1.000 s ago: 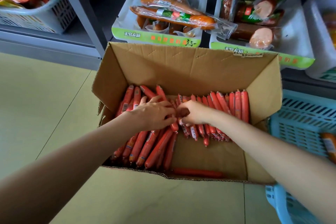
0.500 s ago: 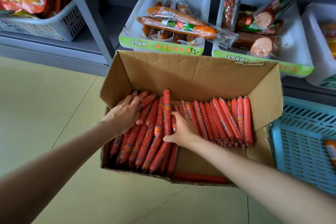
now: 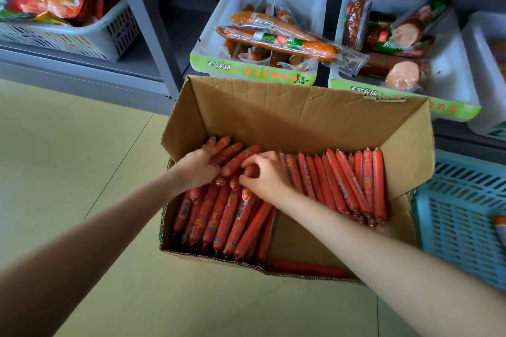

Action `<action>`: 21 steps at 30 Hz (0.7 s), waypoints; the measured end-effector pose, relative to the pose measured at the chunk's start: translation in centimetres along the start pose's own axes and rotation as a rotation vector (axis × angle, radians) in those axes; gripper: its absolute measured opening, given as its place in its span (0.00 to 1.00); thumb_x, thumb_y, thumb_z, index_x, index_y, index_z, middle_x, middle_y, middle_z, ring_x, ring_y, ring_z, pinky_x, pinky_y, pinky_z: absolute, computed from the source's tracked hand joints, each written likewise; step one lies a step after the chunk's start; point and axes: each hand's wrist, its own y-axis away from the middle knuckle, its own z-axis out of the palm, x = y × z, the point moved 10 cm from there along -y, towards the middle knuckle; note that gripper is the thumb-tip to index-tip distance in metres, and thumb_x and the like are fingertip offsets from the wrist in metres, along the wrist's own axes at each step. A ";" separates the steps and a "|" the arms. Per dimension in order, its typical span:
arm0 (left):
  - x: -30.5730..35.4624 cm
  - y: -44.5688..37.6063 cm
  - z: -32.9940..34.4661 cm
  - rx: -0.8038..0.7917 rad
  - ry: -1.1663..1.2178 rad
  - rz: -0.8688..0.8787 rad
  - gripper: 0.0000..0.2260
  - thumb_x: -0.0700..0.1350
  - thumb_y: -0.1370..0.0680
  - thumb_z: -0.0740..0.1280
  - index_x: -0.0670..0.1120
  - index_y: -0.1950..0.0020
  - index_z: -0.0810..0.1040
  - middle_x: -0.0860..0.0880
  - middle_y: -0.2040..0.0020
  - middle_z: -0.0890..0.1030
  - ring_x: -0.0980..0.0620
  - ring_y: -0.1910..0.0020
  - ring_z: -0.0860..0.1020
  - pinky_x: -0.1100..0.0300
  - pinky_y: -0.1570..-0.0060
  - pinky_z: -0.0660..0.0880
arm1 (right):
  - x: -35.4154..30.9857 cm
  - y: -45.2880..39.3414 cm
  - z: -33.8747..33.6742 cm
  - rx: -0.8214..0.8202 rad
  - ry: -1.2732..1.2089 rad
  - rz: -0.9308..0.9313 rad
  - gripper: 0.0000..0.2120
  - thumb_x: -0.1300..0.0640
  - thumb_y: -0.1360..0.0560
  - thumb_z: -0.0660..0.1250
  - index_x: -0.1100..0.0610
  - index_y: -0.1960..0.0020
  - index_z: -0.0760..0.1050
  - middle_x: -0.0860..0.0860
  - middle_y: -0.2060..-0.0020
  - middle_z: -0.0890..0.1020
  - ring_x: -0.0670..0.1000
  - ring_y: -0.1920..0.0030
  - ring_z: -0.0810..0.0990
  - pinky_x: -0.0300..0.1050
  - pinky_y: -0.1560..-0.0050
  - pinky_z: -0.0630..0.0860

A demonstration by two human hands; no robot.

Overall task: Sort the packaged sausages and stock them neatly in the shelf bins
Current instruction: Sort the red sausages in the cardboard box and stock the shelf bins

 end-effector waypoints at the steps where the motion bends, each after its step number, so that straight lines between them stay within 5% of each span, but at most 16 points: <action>1: 0.2 0.1 -0.7 0.015 0.065 -0.009 0.26 0.41 0.23 0.61 0.53 0.25 0.61 0.50 0.24 0.60 0.51 0.26 0.60 0.64 0.32 0.56 | -0.9 0.2 0.9 -0.031 0.046 -0.085 0.14 0.61 0.29 0.69 0.59 0.43 0.77 0.52 0.45 0.69 0.48 0.44 0.71 0.26 0.47 0.59; 4: 1.7 0.4 -1.5 0.008 0.180 0.029 0.26 0.45 0.27 0.59 0.53 0.28 0.67 0.51 0.28 0.67 0.53 0.29 0.64 0.64 0.33 0.57 | -3.0 0.3 2.5 -0.084 0.057 -0.225 0.15 0.62 0.28 0.65 0.59 0.41 0.76 0.53 0.40 0.72 0.53 0.42 0.74 0.39 0.39 0.68; 6: 3.0 0.4 -0.7 -0.041 0.141 0.076 0.22 0.39 0.22 0.57 0.52 0.28 0.66 0.51 0.27 0.65 0.53 0.27 0.60 0.66 0.32 0.53 | -3.2 0.3 2.0 -0.081 0.029 -0.247 0.16 0.67 0.29 0.63 0.60 0.42 0.76 0.54 0.42 0.76 0.54 0.44 0.76 0.43 0.41 0.71; 10: 4.2 -0.2 1.5 -0.076 -0.347 0.124 0.21 0.52 0.19 0.54 0.61 0.26 0.57 0.56 0.24 0.56 0.51 0.24 0.53 0.53 0.26 0.51 | 0.0 0.1 -1.7 -0.059 0.020 -0.192 0.21 0.73 0.29 0.56 0.61 0.39 0.72 0.55 0.41 0.74 0.55 0.46 0.80 0.36 0.47 0.72; 12: 4.3 -0.5 3.3 -0.140 -0.508 0.142 0.23 0.61 0.21 0.51 0.67 0.26 0.51 0.60 0.23 0.49 0.46 0.23 0.46 0.41 0.27 0.46 | 2.6 -0.1 -3.7 -0.033 0.270 -0.178 0.20 0.71 0.26 0.55 0.59 0.38 0.73 0.53 0.39 0.70 0.58 0.41 0.74 0.47 0.40 0.70; 15: 4.1 -0.6 5.6 -0.224 -0.655 0.064 0.26 0.66 0.23 0.52 0.66 0.26 0.53 0.54 0.22 0.42 0.34 0.26 0.42 0.31 0.32 0.43 | 6.9 0.6 -2.2 -0.338 0.702 -0.105 0.20 0.61 0.20 0.53 0.49 0.29 0.67 0.51 0.27 0.57 0.63 0.26 0.51 0.58 0.29 0.58; 17: 4.3 -0.3 6.2 -0.208 -0.787 0.018 0.27 0.66 0.24 0.53 0.62 0.26 0.55 0.47 0.22 0.41 0.32 0.26 0.40 0.30 0.33 0.42 | 8.0 0.9 -1.1 -0.435 0.830 -0.069 0.20 0.55 0.18 0.51 0.44 0.27 0.62 0.50 0.24 0.48 0.63 0.25 0.39 0.63 0.29 0.52; 21: 4.7 0.4 6.9 -0.122 -0.946 -0.025 0.32 0.64 0.23 0.53 0.51 0.23 0.54 0.40 0.23 0.42 0.32 0.26 0.40 0.32 0.32 0.44 | 7.2 -0.2 -0.3 -0.357 0.939 -0.098 0.19 0.52 0.18 0.51 0.44 0.28 0.64 0.52 0.24 0.49 0.66 0.26 0.43 0.61 0.29 0.50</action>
